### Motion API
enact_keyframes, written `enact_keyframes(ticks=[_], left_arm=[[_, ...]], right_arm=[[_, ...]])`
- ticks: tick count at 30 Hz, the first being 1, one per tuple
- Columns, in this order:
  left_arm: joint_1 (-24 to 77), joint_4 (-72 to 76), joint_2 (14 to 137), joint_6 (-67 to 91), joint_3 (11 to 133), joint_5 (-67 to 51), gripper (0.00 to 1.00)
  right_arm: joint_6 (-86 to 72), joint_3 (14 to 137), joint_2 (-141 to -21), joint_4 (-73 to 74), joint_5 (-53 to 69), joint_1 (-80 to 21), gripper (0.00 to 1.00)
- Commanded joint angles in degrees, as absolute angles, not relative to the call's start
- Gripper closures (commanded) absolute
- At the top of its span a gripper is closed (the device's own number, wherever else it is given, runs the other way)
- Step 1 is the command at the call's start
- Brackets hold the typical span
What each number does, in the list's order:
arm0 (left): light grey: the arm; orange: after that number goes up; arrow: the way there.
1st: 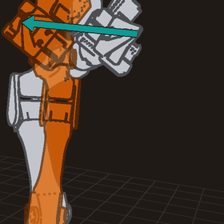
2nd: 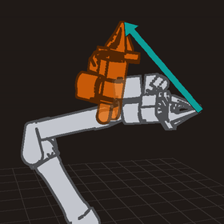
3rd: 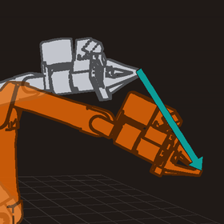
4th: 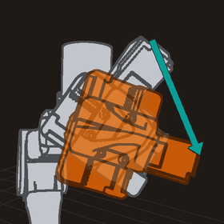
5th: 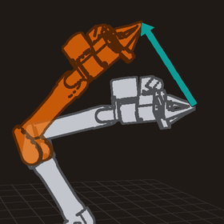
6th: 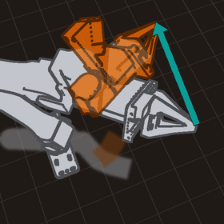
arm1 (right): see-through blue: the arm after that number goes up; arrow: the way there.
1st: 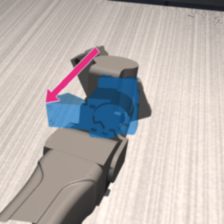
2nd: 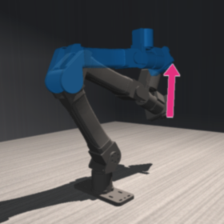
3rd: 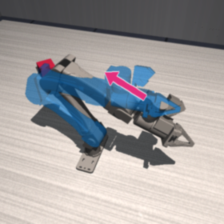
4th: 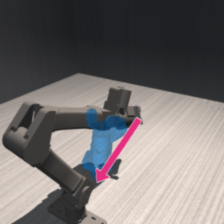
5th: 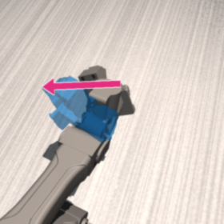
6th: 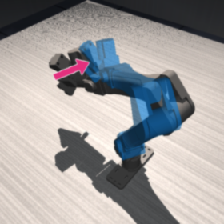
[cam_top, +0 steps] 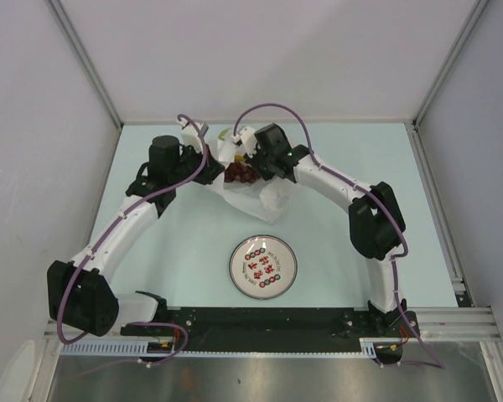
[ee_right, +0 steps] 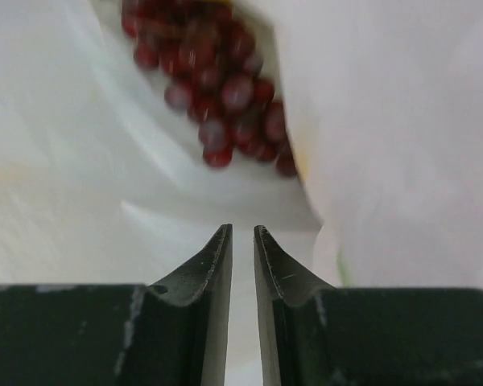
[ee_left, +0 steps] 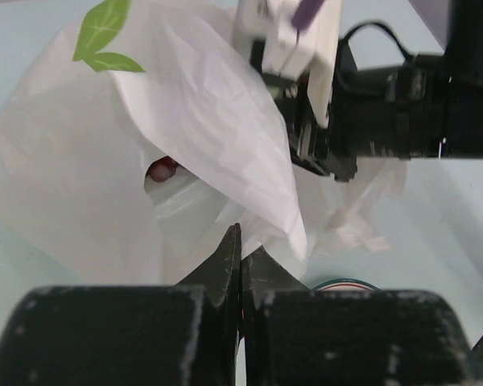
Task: Take the fake fruits out of the plastic bag
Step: Adjust the plastic bag at the center of the board.
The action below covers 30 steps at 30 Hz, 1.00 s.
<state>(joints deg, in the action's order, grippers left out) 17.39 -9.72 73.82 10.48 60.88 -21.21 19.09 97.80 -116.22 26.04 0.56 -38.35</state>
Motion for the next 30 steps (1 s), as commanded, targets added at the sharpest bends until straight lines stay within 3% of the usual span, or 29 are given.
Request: enact_keyframes(ticks=[1, 12, 23, 27, 30], left_arm=[[17.1, -9.8, 72.4, 9.9, 60.6, -21.4, 1.00], [17.1, -11.0, 71.5, 9.1, 60.7, -20.6, 1.00], [17.1, -8.3, 74.7, 9.5, 63.9, -24.3, 1.00], [17.2, -6.8, 77.2, 11.2, 65.0, -24.9, 1.00], [17.5, -6.4, 78.0, 12.0, 65.5, -26.1, 1.00]], right_arm=[[19.2, 104.0, -121.4, 24.3, 3.1, -38.8, 0.80], [19.3, 110.2, -127.7, 21.7, 13.9, -38.5, 0.72], [23.6, 113.0, -131.5, 24.5, -2.5, -29.5, 0.74], [25.6, 114.3, -132.8, 15.9, -12.3, -26.6, 0.76], [26.4, 114.7, -130.3, 14.0, -10.6, -26.7, 0.75]])
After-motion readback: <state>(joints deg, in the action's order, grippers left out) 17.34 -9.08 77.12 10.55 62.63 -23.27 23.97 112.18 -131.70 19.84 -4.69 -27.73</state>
